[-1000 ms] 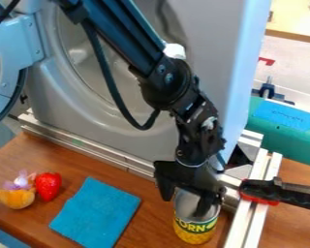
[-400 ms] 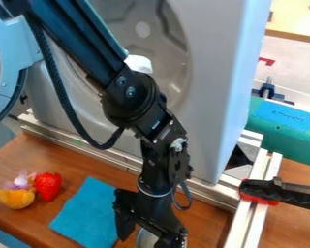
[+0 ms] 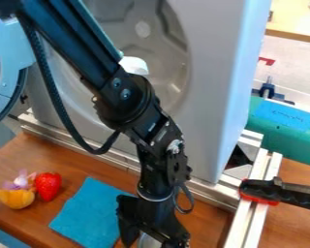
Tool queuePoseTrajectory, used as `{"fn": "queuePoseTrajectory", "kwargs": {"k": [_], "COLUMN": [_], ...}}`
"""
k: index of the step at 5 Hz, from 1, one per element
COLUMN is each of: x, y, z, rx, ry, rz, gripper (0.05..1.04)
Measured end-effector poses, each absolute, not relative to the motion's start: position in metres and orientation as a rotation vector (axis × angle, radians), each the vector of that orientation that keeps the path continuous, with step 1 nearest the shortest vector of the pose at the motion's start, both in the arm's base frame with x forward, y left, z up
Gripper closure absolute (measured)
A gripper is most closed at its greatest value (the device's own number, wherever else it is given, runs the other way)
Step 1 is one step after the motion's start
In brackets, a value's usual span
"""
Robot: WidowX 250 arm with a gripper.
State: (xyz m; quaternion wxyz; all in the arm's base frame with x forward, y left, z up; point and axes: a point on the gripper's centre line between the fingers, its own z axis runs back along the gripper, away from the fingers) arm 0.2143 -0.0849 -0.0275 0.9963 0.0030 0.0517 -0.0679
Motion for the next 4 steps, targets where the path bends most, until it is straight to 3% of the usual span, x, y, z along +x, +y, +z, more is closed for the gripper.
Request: {"fn": "queuePoseTrajectory", "kwargs": {"k": [1, 2, 3, 4], "x": [0.245, 0.250, 0.255, 0.251], "y": [-0.081, -0.050, -0.020, -0.010], "z": [0.015, 0.037, 0.045, 0.018], "rx": [-0.021, 0.043, 0.115, 0.166], "ry": [-0.028, -0.023, -0.010, 0.074], "rz": [-0.096, -0.023, 0.031, 0.066], "gripper": [0.083, 0.083, 0.083, 0.083]}}
